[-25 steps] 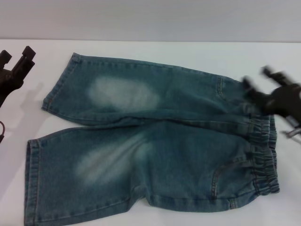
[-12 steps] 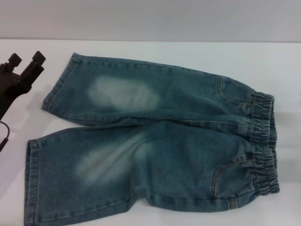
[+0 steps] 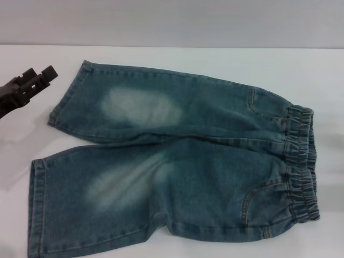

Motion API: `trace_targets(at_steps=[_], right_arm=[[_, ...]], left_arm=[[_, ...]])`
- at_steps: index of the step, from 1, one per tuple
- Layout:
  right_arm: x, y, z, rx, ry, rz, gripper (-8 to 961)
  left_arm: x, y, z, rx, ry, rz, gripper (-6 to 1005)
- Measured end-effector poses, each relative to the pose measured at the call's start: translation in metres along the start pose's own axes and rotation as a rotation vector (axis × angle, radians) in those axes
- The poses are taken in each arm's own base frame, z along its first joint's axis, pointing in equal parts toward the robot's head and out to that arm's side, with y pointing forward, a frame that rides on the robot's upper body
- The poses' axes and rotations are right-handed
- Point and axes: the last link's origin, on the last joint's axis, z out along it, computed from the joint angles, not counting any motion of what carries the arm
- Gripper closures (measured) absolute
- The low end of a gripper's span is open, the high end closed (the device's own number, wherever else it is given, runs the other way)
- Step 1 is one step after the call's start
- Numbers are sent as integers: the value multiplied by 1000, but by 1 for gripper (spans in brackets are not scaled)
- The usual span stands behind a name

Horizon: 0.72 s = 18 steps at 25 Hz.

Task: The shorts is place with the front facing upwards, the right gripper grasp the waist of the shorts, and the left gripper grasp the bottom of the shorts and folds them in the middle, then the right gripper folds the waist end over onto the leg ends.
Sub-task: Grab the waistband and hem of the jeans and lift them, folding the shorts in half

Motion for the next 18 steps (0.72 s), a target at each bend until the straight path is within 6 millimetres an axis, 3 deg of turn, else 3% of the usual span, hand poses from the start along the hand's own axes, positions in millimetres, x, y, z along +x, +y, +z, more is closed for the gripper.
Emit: trace_targets(at_steps=[11, 18], right_arm=[[1, -7, 1, 41, 19, -49, 351], [0, -6, 8, 46, 22, -99, 352]], left_arm=[[43, 8, -8, -116, -426, -143, 174], [56, 16, -26, -134, -549, -297, 173]])
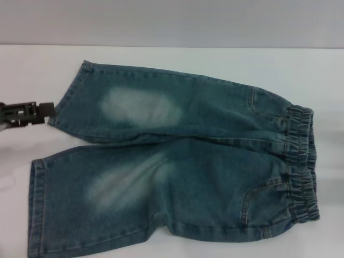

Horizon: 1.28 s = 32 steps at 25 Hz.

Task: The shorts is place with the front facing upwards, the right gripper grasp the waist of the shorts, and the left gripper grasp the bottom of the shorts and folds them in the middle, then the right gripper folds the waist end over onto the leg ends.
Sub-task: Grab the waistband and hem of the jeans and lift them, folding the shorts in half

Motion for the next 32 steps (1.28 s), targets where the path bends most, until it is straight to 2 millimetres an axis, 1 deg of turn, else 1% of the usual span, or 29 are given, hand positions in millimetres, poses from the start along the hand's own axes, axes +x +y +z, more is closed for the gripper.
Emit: trace_targets(at_steps=[7, 10, 16, 21, 28, 32], right_arm=[[-6, -2, 13, 7, -3, -15, 352], [-9, -2, 16, 11, -12, -16, 352], [-12, -1, 22, 10, -16, -58, 352], [-12, -4, 24, 45, -11, -83, 352], [-12, -10, 25, 79, -9, -88, 352], [-13, -10, 31, 90, 2, -86, 352]], left_arm=[[-4, 3, -7, 16, -127, -56, 173], [-7, 1, -9, 39, -168, -79, 173], [-21, -9, -15, 122, -257, -160, 173], [-30, -14, -21, 162, -292, -203, 174], [-43, -18, -39, 195, -336, -264, 174], [-48, -18, -43, 202, -360, -292, 174]])
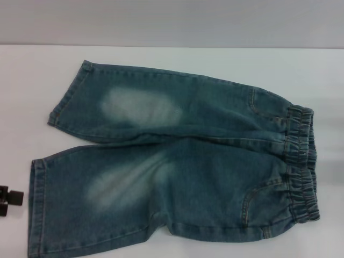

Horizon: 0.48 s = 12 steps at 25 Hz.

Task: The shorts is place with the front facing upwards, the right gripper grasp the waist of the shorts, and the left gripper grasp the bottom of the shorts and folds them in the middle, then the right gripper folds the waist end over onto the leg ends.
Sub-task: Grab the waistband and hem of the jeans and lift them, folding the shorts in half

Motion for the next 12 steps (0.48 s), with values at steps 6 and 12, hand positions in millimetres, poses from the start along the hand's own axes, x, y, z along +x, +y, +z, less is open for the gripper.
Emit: trace_targets(at_steps=[6, 12], right_arm=[[-1, -1, 3, 12, 4, 6, 352], [-3, -3, 6, 18, -1, 4, 351]], left_arm=[[-10, -4, 1, 10, -41, -42, 173], [-15, -7, 2, 10, -39, -64, 173]])
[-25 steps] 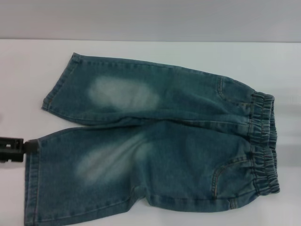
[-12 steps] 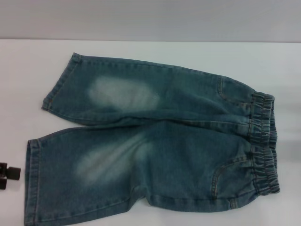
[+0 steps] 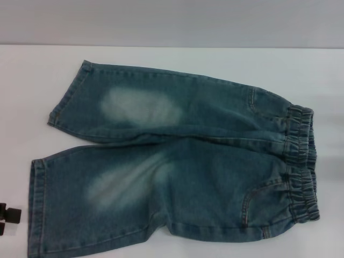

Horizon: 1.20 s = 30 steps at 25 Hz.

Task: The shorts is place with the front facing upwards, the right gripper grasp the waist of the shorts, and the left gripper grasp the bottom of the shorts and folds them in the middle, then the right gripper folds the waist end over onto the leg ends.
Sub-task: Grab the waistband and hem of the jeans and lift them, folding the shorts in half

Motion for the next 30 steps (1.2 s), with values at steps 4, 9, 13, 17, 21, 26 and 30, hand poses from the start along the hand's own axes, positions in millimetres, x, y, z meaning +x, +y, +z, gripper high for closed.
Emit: trace_targets(at_steps=[4, 9, 13, 17, 21, 26, 30], right_arm=[[-1, 0, 3, 2, 1, 0, 351], [-4, -1, 7, 4, -4, -2, 351], [-5, -1, 10, 4, 1, -3, 351], [-5, 0, 12, 3, 10, -5, 351], [-5, 0, 13, 0, 15, -8, 351], [-6, -2, 14, 4, 15, -10, 351], [-8, -2, 16, -1, 10, -13, 351]], left_arm=[[-1, -1, 1, 0, -3, -3, 173], [-4, -5, 5, 11, 3, -15, 173], [-4, -5, 8, 12, 0, -17, 174], [-6, -5, 12, 9, -12, -16, 174], [-9, -5, 17, 7, -28, -17, 173], [-11, -5, 23, -1, -33, -14, 173], [-12, -5, 26, -2, -33, -15, 174]])
